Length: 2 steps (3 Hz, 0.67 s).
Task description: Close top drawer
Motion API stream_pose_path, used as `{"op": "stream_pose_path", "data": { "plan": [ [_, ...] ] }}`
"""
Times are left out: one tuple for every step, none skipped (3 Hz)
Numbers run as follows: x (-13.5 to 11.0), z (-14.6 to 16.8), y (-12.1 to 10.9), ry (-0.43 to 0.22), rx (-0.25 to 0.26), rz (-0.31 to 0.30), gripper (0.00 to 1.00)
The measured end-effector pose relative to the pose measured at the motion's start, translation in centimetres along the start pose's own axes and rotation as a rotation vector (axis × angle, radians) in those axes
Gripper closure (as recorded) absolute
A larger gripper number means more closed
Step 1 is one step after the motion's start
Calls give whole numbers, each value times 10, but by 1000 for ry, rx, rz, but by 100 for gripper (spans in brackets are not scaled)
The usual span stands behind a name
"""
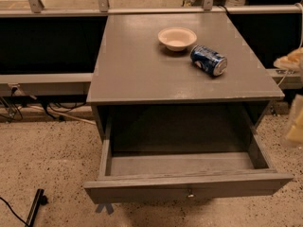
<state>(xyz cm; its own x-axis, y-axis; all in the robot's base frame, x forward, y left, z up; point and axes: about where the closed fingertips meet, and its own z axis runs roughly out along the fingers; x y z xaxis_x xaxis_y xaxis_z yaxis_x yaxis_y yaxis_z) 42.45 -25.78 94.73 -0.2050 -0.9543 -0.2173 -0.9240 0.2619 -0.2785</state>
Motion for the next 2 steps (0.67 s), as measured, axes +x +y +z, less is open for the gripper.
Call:
{"op": "stream_pose_path", "data": {
  "plan": [
    [63, 22, 29, -42, 30, 17, 0],
    [113, 44, 63, -72, 27, 12, 0]
  ]
}}
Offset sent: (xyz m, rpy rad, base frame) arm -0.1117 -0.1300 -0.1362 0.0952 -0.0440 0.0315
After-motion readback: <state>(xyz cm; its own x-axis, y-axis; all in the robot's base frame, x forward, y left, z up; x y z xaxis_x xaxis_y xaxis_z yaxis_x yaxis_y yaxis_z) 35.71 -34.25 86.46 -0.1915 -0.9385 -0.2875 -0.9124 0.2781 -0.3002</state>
